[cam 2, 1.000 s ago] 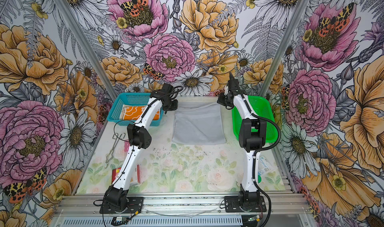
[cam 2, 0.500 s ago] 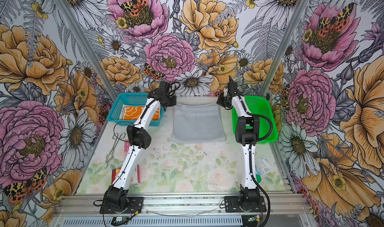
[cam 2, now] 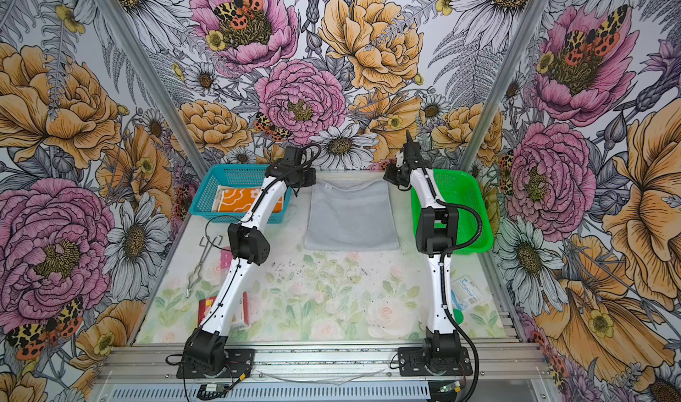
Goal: Fold and stack the towels
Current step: 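Lay the held edge onto the far edge and open both grippers, then move both grippers to the folded towel's near corners and grasp them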
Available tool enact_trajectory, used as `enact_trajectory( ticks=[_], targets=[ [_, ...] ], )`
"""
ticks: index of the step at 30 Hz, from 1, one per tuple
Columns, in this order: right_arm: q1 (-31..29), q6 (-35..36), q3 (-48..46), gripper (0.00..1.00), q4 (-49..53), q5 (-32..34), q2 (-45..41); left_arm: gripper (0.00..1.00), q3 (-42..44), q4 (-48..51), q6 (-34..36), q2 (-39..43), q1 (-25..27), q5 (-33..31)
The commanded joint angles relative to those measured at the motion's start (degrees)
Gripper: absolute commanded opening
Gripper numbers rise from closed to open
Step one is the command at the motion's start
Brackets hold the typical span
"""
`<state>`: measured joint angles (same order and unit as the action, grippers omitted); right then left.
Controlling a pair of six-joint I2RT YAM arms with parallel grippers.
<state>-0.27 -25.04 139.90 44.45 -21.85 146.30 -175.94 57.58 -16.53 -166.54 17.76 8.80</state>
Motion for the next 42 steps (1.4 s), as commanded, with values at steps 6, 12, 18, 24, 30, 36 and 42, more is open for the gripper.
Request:
enact_trajectory(
  ticks=[6,12,18,24,30,36,42],
  targets=[
    [0.54,-1.56,5.42,0.16,-0.76,2.0,5.26,0.34,0.58,-11.33,1.46,-1.41,0.45,-3.32],
    [0.51,0.47,5.74,0.51,-0.76,1.85,3.34,0.64,-0.43,-14.96,3.81,2.07,1.17,-3.2],
    [-1.17,2.24,-7.31,0.67,-0.83,0.45,-11.02,0.62,-0.29,5.5,3.35,13.28,3.45,-4.12],
    [-6.73,1.0,-44.51,0.65,-4.58,5.08,-36.32,0.56,35.53,18.93,6.72,33.72,9.16,-13.03],
    [-5.8,-3.4,-75.4,0.62,-13.51,3.7,-53.34,0.53,85.43,-7.37,0.4,64.2,6.48,0.07],
    [-4.79,-4.13,-85.57,0.61,-17.31,4.7,-57.5,0.53,104.68,-23.4,-6.22,67.96,8.96,5.52],
    [-4.17,-4.35,-85.67,0.58,-18.55,5.67,-56.14,0.5,109.09,-31.54,-10.48,65.52,9.04,4.48]
  ],
)
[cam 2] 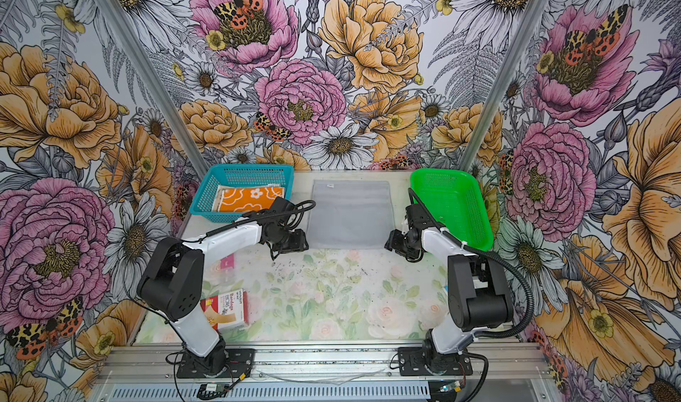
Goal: Fold and stack the towels
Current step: 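Move both grippers to the folded towel's near corners and grasp them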
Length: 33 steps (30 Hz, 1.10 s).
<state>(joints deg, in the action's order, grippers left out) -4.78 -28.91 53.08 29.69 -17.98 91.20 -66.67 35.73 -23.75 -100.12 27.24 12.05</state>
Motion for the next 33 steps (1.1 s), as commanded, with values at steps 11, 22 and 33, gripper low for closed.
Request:
enact_trajectory(
  ticks=[11,22,33],
  targets=[
    [0.07,-0.01,3.08,0.51,-4.43,2.25,4.54,0.51,-1.69,-9.84,-4.3,-8.92,-0.43,0.5],
    [-0.29,0.7,0.48,0.0,-2.55,-0.17,5.12,0.0,2.3,-8.51,-4.16,-7.1,-0.77,-0.36],
    [-7.04,-4.72,-10.32,0.0,16.01,1.21,-13.73,0.0,17.42,4.61,-4.83,12.39,0.16,-3.18]
  ],
)
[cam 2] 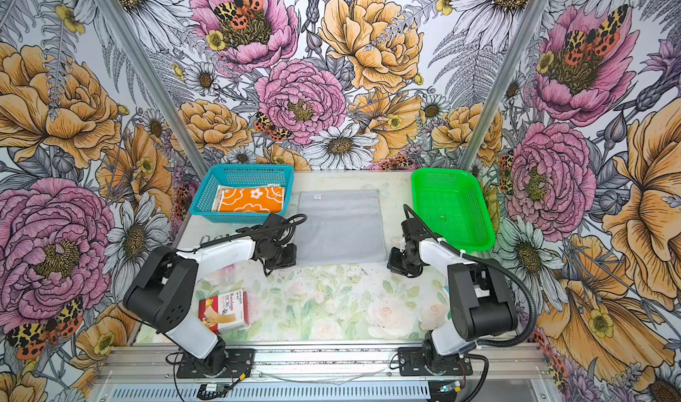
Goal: Fold and stack the towels
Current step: 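Move both grippers to the folded towel's near corners and grasp them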
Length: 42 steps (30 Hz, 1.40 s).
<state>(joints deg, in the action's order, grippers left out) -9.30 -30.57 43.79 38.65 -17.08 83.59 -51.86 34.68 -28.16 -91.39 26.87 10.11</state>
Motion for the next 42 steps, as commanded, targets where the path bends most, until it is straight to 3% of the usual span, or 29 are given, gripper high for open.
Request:
enact_trajectory(
  ticks=[1,4,6,7,9,13,19,23,28,29,31,32,37,42],
  targets=[
    [-4.43,-4.6,-1.9,0.0,8.84,0.68,-8.77,0.0,4.31,6.2,-1.15,5.37,1.28,-0.6],
    [-9.08,-8.75,-3.51,0.0,9.12,0.7,-14.77,0.0,8.1,7.56,-3.05,8.7,3.37,0.22],
    [-10.28,-9.22,-2.6,0.33,7.25,2.02,-16.0,0.0,9.74,7.93,-3.81,9.52,4.01,0.38],
    [-10.47,-9.13,-1.93,0.41,5.64,2.01,-16.17,0.0,10.33,8.08,-3.98,9.65,4.13,0.61],
    [-10.79,-8.59,-0.74,0.47,2.92,2.04,-15.66,0.0,10.72,8.77,-4.66,9.61,5.13,0.16],
    [-11.05,-6.08,1.92,0.49,-0.04,0.99,-9.06,0.01,11.37,9.27,-7.02,8.91,7.0,-0.81],
    [-12.1,-5.55,2.57,0.42,-2.98,-0.43,-1.22,0.02,11.86,9.26,-7.26,10.21,6.97,-0.97],
    [-14.02,-6.93,0.58,0.39,-2.97,-0.29,-0.85,0.02,12.09,9.26,-7.32,10.4,6.97,-1.21],
    [-14.86,-7.33,-2.07,0.41,-2.88,2.8,1.31,0.02,12.72,9.27,-8.27,10.53,7.38,-1.25],
    [-14.87,-7.23,-2.42,0.37,-2.84,2.78,1.68,0.02,13.0,9.24,-8.72,10.74,7.44,-1.3],
    [-14.87,-6.79,-3.2,0.07,-2.71,1.58,2.18,0.02,14.04,9.2,-10.15,11.63,7.7,-1.57],
    [-14.89,-6.79,-3.63,0.0,-2.51,0.81,2.23,0.02,14.59,9.14,-10.7,12.07,7.75,-1.64],
    [-15.54,-7.16,-5.91,0.0,4.2,0.57,0.42,0.06,16.8,8.7,-13.16,12.93,9.13,-1.1],
    [-18.38,-12.36,-8.18,0.0,13.77,0.14,-9.94,0.06,19.85,8.74,-17.43,14.35,12.57,0.2]
  ],
)
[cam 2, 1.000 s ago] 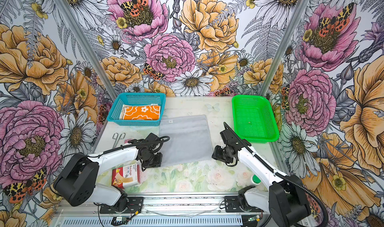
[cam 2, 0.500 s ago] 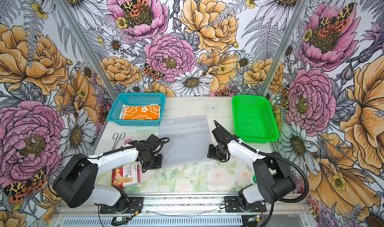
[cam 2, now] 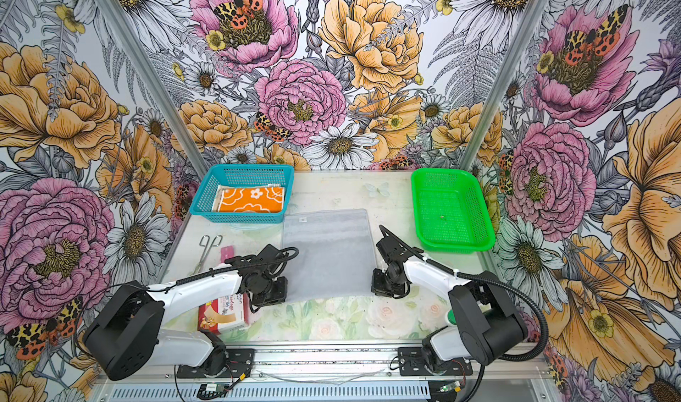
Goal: Fold and stack the towels
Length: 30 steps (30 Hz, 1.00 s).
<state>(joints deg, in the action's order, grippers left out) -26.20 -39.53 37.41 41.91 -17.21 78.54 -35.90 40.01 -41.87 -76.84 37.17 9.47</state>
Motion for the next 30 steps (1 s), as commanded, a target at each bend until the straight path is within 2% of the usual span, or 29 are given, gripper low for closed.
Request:
enact_trajectory(
  ticks=[1,6,10,14,16,18,23,30],
  targets=[
    [-2.07,-4.61,-2.04,0.0,12.23,0.04,-7.08,0.06,4.6,3.41,-4.64,0.32,2.83,1.05],
    [-5.12,-9.19,-2.82,0.0,19.59,0.07,-14.61,0.09,6.54,3.5,-7.95,2.04,4.72,1.67],
    [-5.27,-9.21,-4.07,0.02,20.35,1.44,-15.67,0.12,6.44,4.86,-9.29,1.78,6.31,1.53],
    [-5.62,-8.9,-3.95,0.08,20.79,2.48,-14.48,0.15,5.91,8.59,-12.34,3.3,8.9,-0.15],
    [-5.71,-8.91,-4.26,0.1,20.76,2.91,-14.88,0.23,6.3,9.22,-13.72,4.79,9.14,-0.85],
    [-5.71,-8.64,-4.7,0.17,20.84,3.37,-14.69,0.28,6.54,9.17,-14.3,6.26,9.11,-1.6],
    [-5.97,-9.2,-4.5,0.32,21.06,3.66,-16.32,0.31,6.56,9.16,-14.73,8.87,9.15,-1.21],
    [-6.16,-10.5,-5.09,0.34,21.37,3.88,-19.19,0.31,5.2,8.04,-13.25,10.36,9.22,-0.45]
  ],
)
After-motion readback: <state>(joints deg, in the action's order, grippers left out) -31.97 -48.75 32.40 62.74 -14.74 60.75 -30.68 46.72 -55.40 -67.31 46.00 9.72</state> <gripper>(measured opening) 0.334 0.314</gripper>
